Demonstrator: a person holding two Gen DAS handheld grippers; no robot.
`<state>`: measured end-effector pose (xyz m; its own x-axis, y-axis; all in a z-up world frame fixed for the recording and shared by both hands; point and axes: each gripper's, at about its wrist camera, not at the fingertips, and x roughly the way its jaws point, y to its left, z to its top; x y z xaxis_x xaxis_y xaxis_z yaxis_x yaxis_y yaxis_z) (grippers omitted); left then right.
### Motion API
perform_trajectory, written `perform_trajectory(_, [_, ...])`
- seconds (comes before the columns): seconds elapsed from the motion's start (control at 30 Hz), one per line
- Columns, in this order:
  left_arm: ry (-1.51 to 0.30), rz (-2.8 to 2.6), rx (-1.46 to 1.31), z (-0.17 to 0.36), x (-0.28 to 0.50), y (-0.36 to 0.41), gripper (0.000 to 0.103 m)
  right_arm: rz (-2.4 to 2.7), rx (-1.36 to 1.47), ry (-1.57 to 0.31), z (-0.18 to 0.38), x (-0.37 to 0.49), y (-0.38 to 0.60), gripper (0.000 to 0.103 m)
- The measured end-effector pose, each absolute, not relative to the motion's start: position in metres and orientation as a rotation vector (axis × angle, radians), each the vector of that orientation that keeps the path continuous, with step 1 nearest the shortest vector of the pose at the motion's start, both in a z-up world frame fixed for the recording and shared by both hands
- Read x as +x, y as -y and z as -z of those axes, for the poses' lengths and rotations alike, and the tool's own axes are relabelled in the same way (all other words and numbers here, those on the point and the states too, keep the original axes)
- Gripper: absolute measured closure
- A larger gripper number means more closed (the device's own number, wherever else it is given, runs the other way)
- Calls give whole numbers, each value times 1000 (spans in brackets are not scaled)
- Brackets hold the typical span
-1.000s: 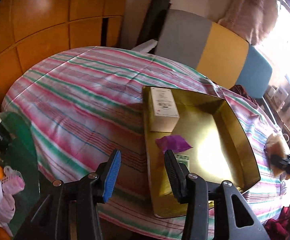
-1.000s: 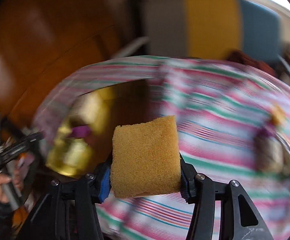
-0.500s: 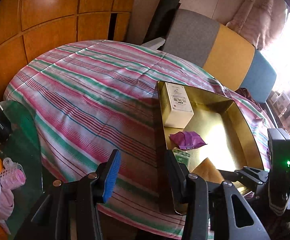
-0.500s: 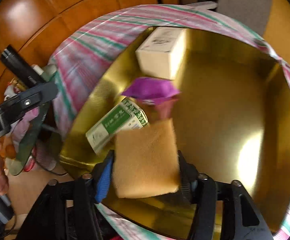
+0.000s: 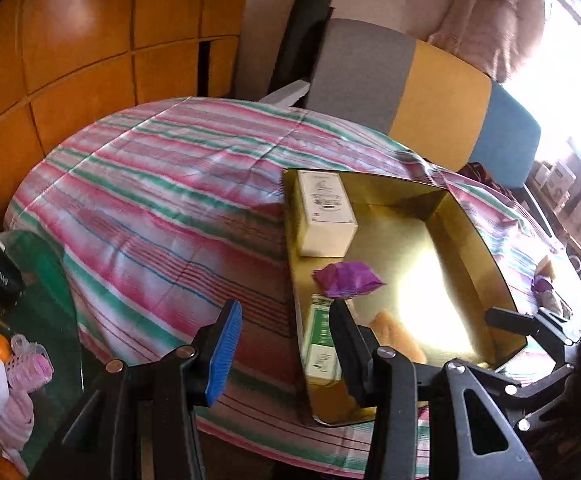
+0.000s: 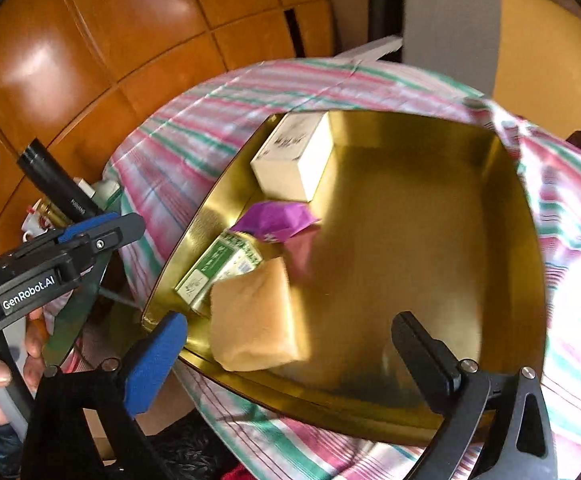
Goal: Organize objects
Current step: 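Carry the yellow sponge into the gold tray and release it with the right tool, then move both tools back toward the remaining items on the table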
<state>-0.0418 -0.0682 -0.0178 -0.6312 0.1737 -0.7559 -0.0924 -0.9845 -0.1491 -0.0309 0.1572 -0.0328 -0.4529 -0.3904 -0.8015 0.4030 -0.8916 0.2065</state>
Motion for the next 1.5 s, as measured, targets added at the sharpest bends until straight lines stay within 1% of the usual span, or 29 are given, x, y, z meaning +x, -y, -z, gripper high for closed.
perform_trajectory(0.27, [30,-2647,-1232,11,-32,28,57,2466,1237,-25,13,-18,-198,0])
perform_trajectory(0.47, [-62,-2588,-1201,8,-26,-5,57,2563,1251,39,8,-10,-253,0])
perform_trajectory(0.8, [-190,-2457,-1167,6,-18,-66,57,2819,1344,135,4,9,-388,0])
perform_trajectory(0.97, [-240,-2382,-1142,7,-16,-99,57,3052,1403,255,0,32,-478,0])
perform_trajectory(1.03, [-262,-2351,-1133,6,-14,-114,57,3167,1405,366,-1,47,-519,0])
perform_trajectory(1.13, [-296,-2305,-1117,5,-13,-136,57,3344,1389,620,1,74,-573,0])
perform_trajectory(1.17, [-306,-2285,-1113,5,-12,-145,57,3382,1367,750,2,84,-587,0])
perform_trajectory(1.23, [-324,-2251,-1105,5,-10,-162,57,3400,1261,1070,3,103,-614,0])
perform_trajectory(1.3, [-345,-2204,-1107,7,-8,-182,57,3378,1182,1257,5,114,-628,0])
perform_trajectory(1.37, [-335,-2140,-1132,9,-9,-204,57,3337,1162,1373,9,119,-639,0])
perform_trajectory(1.4, [-334,-2123,-1139,10,-9,-211,57,3323,1156,1399,11,119,-640,0])
perform_trajectory(1.5, [-337,-2069,-1147,12,-11,-242,57,3303,1129,1409,9,120,-636,0])
